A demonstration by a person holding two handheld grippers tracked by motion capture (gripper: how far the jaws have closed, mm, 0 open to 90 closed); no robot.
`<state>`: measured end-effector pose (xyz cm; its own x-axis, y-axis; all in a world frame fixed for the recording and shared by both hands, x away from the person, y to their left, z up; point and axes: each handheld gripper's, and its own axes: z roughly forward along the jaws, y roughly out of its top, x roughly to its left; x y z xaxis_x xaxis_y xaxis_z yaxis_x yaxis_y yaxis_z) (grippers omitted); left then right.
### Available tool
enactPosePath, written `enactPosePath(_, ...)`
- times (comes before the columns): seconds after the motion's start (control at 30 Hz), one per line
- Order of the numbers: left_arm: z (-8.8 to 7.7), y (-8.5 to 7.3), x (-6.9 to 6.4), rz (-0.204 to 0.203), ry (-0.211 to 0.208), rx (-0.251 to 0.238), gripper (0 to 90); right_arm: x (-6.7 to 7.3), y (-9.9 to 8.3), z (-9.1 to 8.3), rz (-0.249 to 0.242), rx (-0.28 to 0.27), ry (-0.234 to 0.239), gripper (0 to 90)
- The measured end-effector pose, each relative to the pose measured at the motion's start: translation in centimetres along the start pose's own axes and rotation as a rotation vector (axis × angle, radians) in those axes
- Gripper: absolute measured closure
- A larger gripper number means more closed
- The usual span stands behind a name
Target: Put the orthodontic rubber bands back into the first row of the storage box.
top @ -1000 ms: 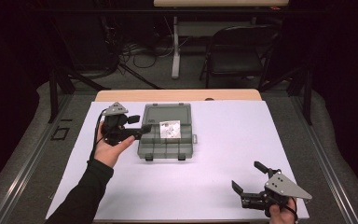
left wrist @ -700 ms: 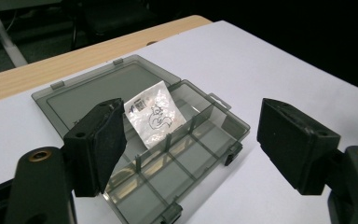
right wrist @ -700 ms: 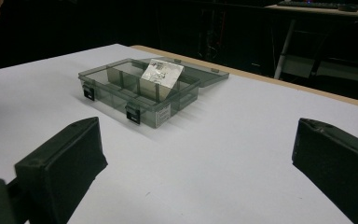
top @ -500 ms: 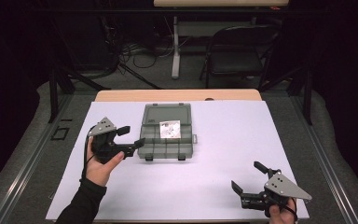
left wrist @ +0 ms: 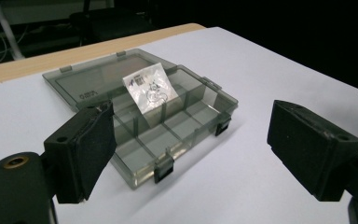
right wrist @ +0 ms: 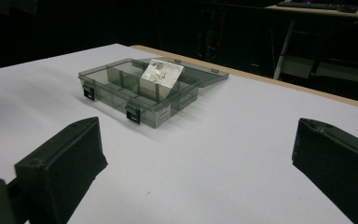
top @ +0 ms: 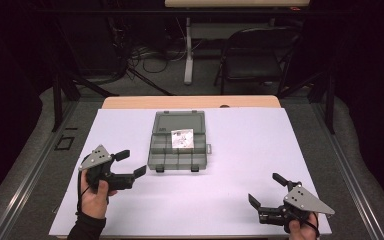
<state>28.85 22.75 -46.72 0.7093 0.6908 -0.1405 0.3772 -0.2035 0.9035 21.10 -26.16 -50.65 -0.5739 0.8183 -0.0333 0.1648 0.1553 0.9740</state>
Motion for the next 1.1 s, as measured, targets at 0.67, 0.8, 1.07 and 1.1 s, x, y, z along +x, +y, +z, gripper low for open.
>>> enactPosePath(0.67, 0.3, -3.7, -0.9, 0.053, -0.027, 0.048, 0.6, 0.0, -0.1, 0.2, 0.011, 0.009, 0.007, 1.4)
enactPosePath(0.8, 0.5, -4.0, -0.9, 0.057, -0.032, 0.038, 0.6, 0.0, -0.1, 0.2, 0.012, 0.023, 0.01, 1.3)
enactPosePath(1.07, 0.7, -4.4, -0.7, 0.047, -0.06, 0.018, 0.6, 0.0, -0.2, 0.3, 0.017, 0.03, 0.012, 1.4)
enactPosePath(1.1, 0.6, -4.4, -0.7, 0.047, -0.055, 0.019, 0.6, 0.0, -0.2, 0.4, 0.017, 0.031, 0.012, 1.3)
